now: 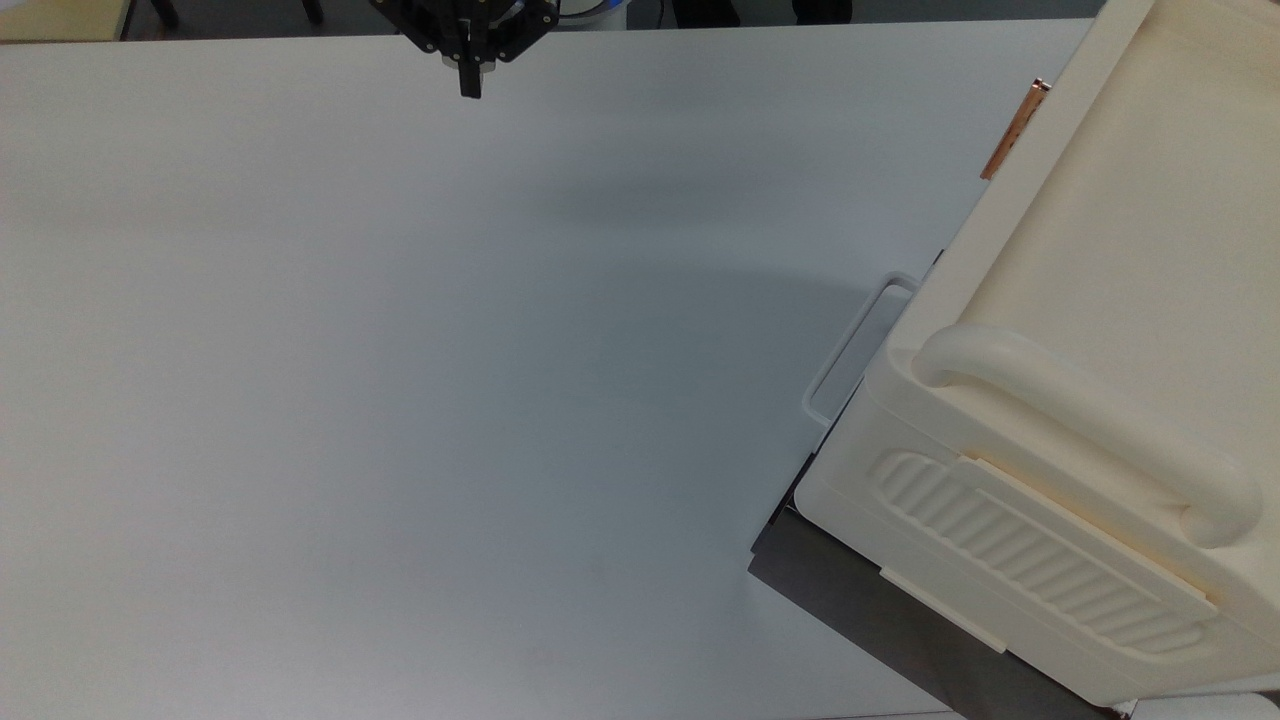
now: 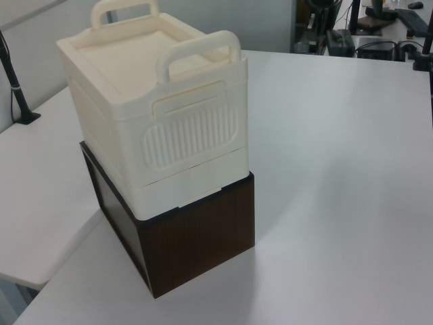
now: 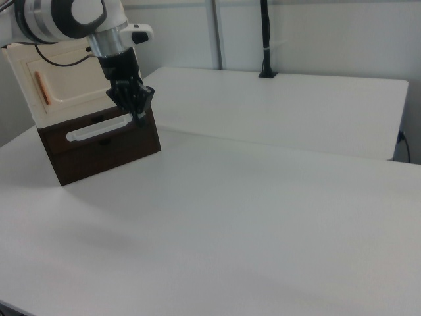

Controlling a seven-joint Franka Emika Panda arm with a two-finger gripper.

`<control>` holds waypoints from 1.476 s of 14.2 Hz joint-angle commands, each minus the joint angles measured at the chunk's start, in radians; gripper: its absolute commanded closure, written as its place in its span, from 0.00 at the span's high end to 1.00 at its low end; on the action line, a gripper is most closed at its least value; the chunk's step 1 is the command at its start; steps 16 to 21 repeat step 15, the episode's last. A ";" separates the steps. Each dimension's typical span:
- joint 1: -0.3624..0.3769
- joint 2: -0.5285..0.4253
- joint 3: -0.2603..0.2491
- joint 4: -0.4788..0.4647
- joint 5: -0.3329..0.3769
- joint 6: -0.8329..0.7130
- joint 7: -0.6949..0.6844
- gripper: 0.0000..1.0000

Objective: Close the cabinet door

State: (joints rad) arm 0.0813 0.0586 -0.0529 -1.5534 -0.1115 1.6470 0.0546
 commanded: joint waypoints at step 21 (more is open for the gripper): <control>0.014 -0.032 -0.007 -0.037 -0.020 -0.041 0.010 1.00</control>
